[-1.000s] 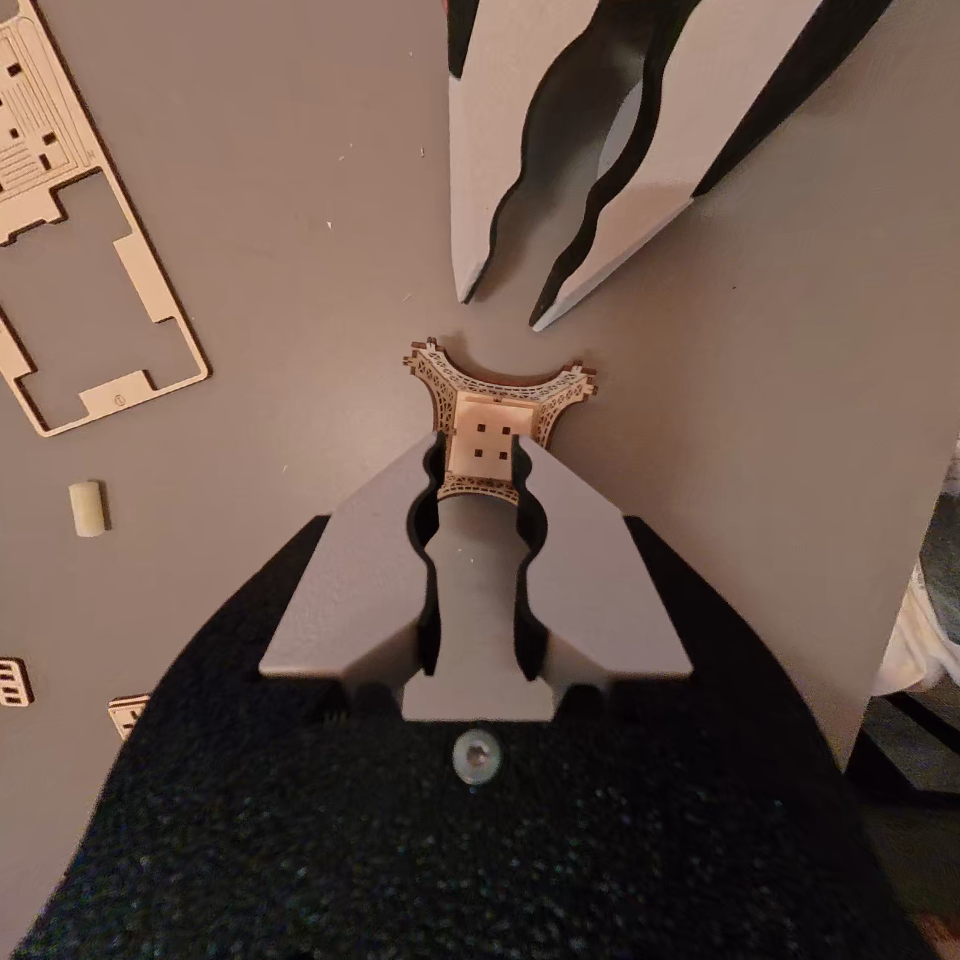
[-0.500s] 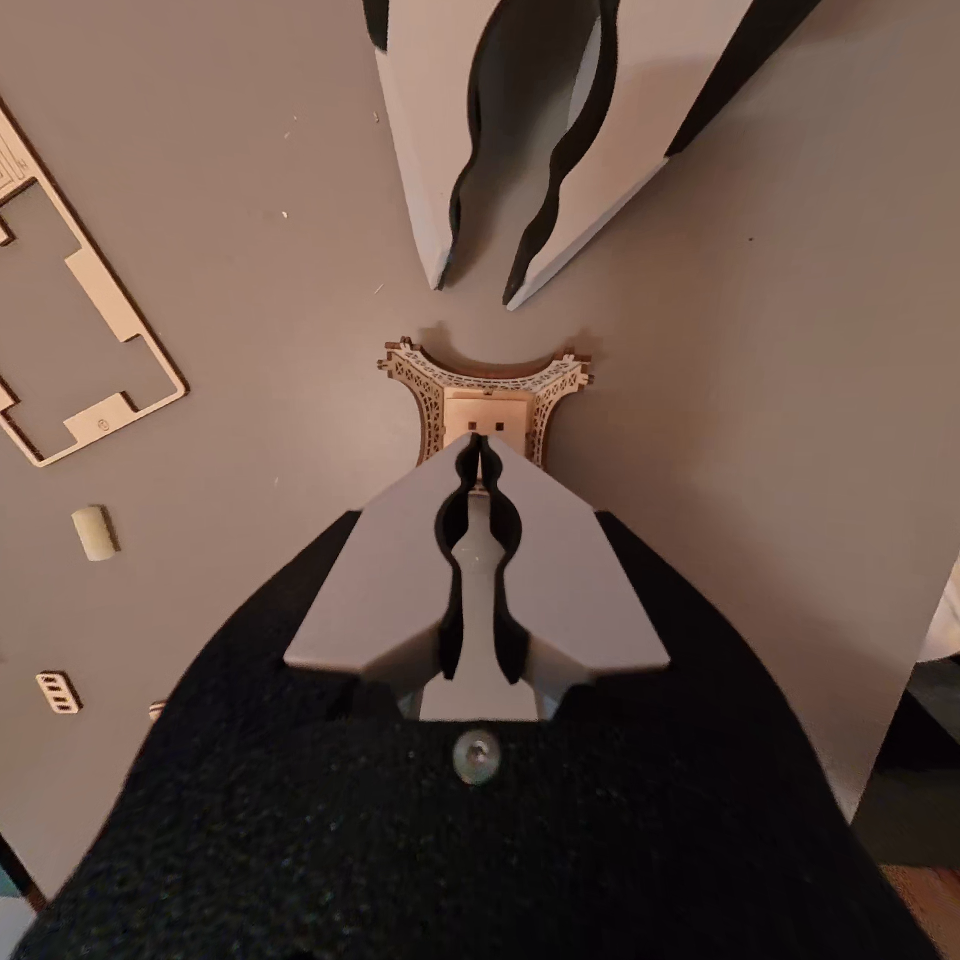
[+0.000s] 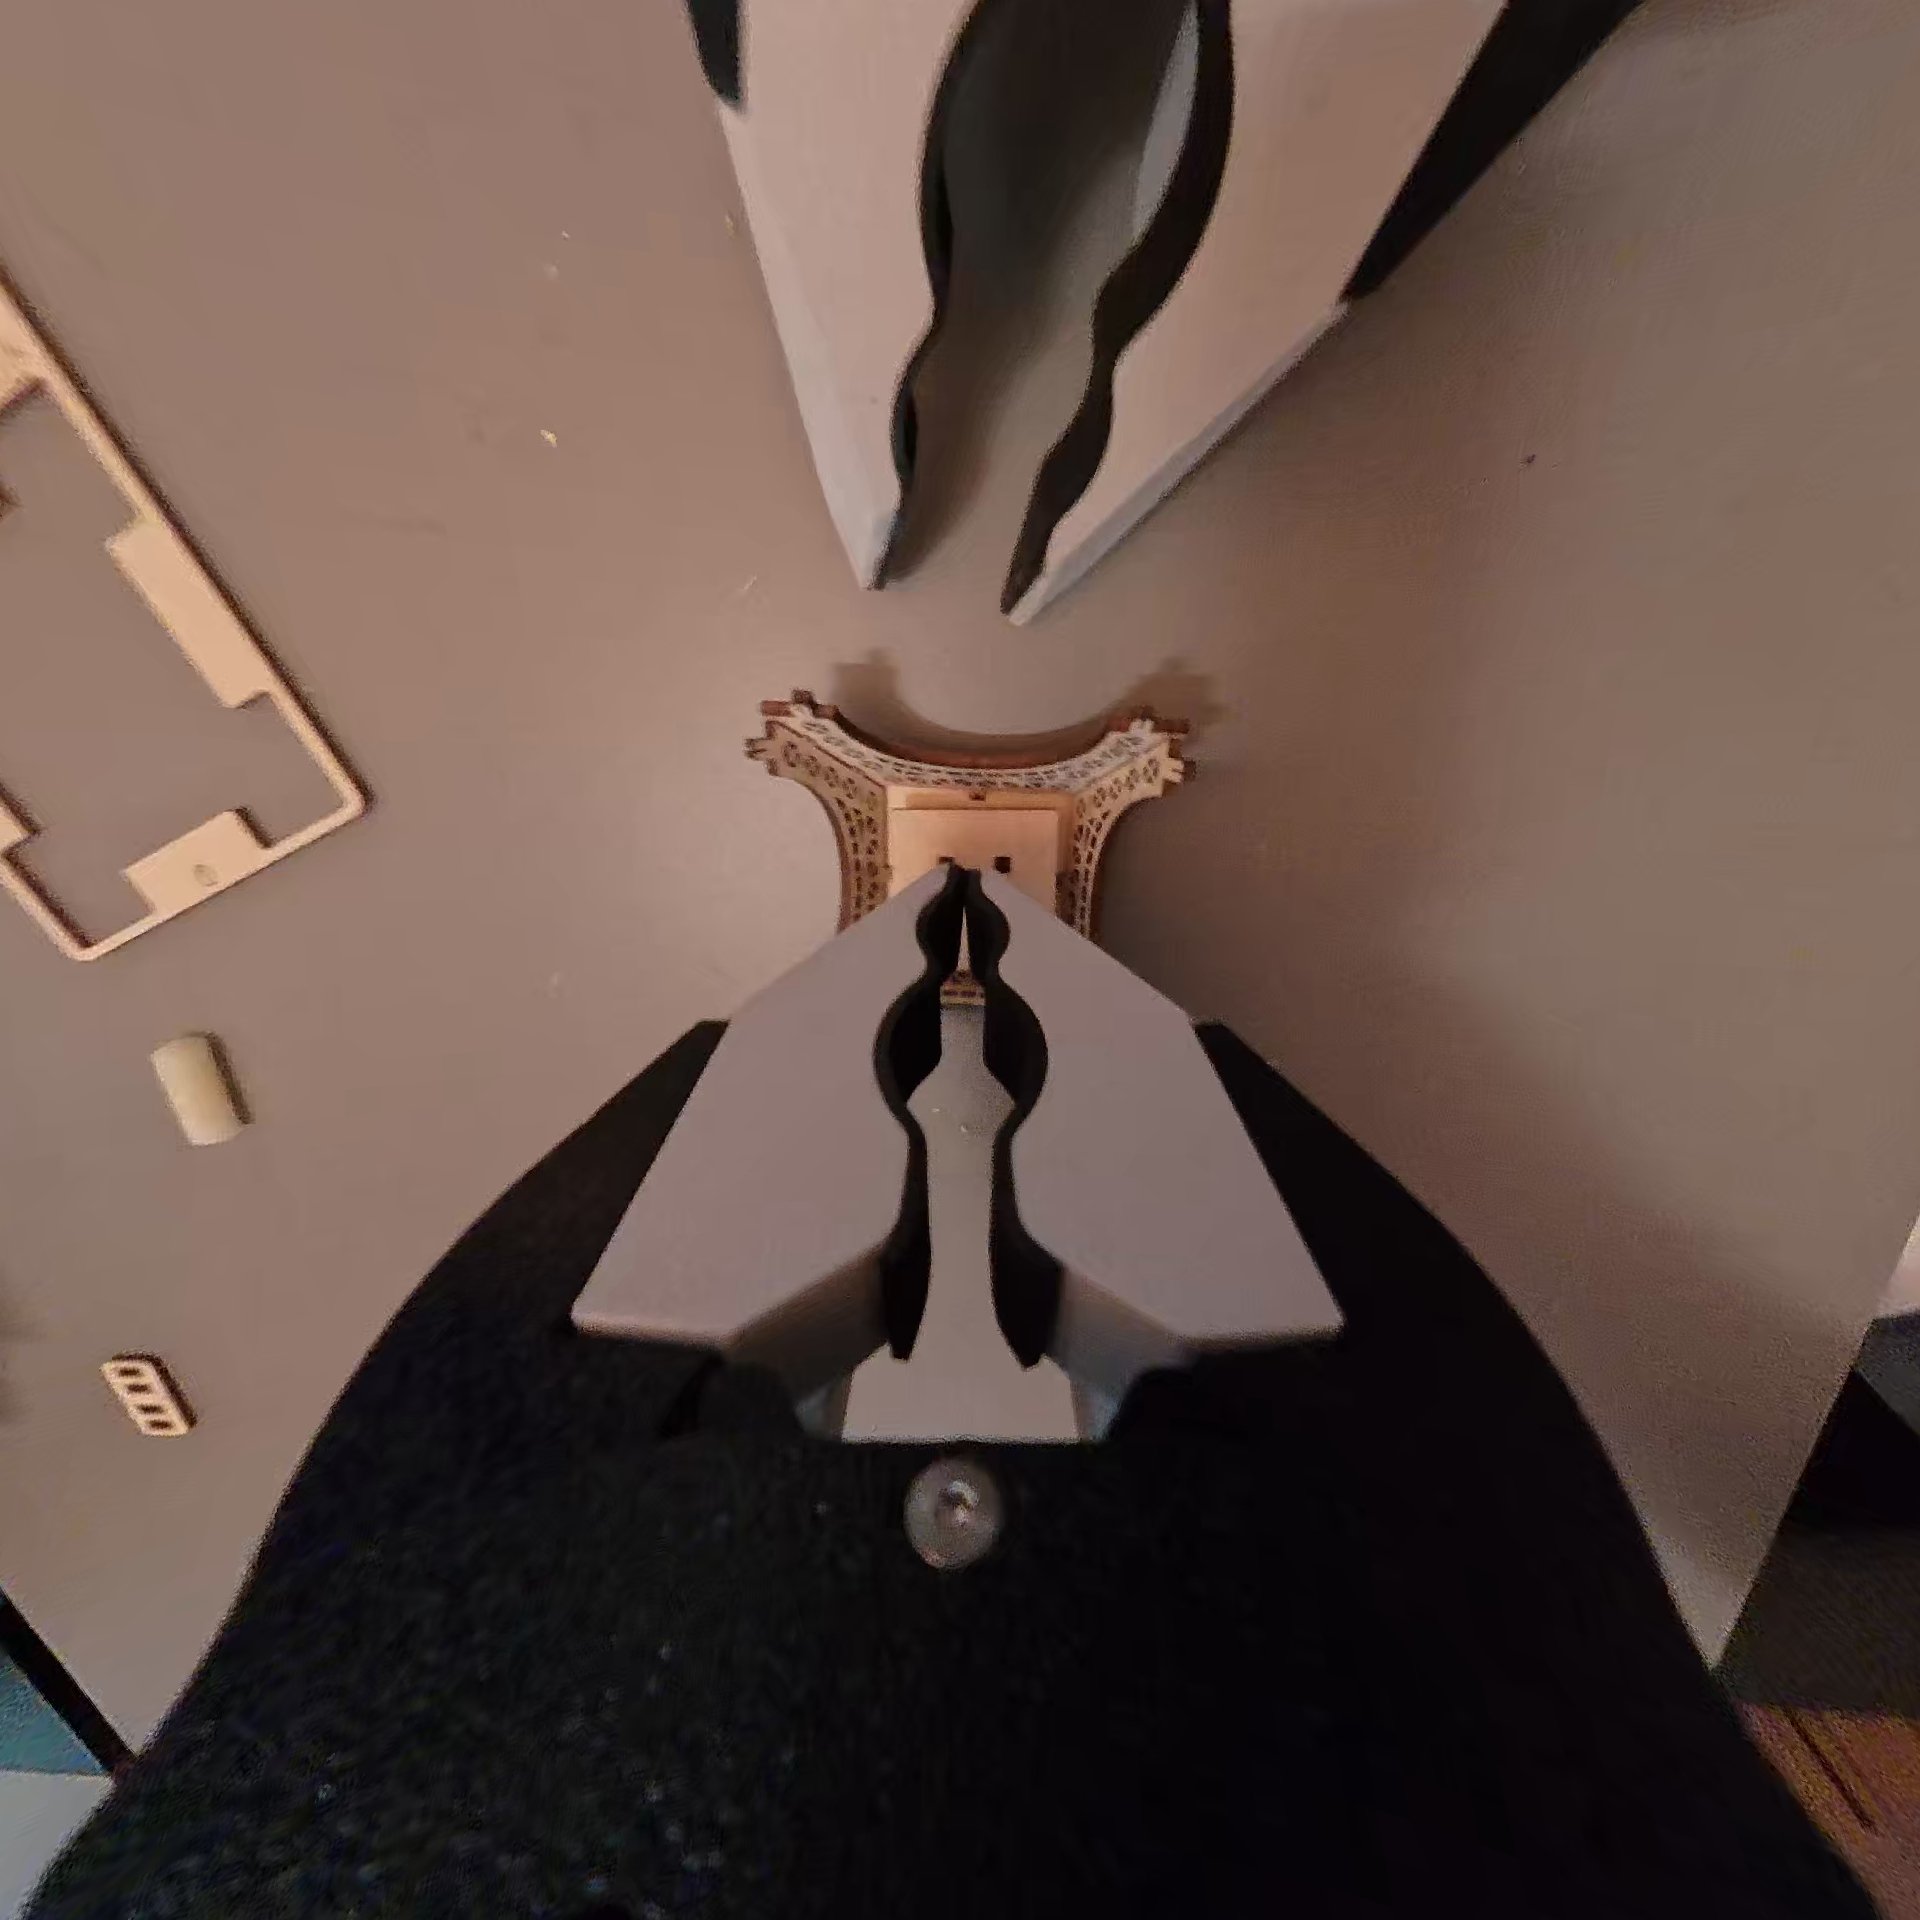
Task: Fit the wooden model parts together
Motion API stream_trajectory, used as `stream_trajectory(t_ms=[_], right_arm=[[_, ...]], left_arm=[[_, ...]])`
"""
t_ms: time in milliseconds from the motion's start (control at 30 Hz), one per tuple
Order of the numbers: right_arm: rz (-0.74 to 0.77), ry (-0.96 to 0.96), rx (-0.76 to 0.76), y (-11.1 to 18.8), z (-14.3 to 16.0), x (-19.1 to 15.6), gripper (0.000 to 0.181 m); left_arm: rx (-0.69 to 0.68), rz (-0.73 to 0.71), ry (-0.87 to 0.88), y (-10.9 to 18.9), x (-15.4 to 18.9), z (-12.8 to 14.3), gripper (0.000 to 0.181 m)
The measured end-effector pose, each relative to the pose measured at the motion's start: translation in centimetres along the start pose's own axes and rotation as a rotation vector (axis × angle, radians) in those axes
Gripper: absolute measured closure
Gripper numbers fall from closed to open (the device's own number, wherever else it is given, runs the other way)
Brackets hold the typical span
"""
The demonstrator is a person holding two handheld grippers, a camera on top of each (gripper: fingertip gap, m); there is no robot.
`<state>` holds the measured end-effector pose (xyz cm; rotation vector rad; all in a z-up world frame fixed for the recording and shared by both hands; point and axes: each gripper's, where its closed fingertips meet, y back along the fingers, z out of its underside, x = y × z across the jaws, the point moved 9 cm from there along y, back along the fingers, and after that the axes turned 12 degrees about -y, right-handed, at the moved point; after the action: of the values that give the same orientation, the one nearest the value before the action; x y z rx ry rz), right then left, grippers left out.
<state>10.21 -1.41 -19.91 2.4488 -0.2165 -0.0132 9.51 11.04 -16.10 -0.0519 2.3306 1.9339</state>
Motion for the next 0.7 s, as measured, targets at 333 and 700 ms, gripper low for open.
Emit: stream_trajectory(t_ms=[333, 700], right_arm=[[-0.003, 0.000, -0.001, 0.01, 0.00, -0.01, 0.163], [-0.006, -0.002, -0.002, 0.03, -0.02, -0.02, 0.164]], left_arm=[[-0.043, 0.006, -0.034, -0.33, 0.23, -0.25, 0.181], [-0.067, -0.007, -0.042, -0.12, 0.11, -0.21, 0.181]])
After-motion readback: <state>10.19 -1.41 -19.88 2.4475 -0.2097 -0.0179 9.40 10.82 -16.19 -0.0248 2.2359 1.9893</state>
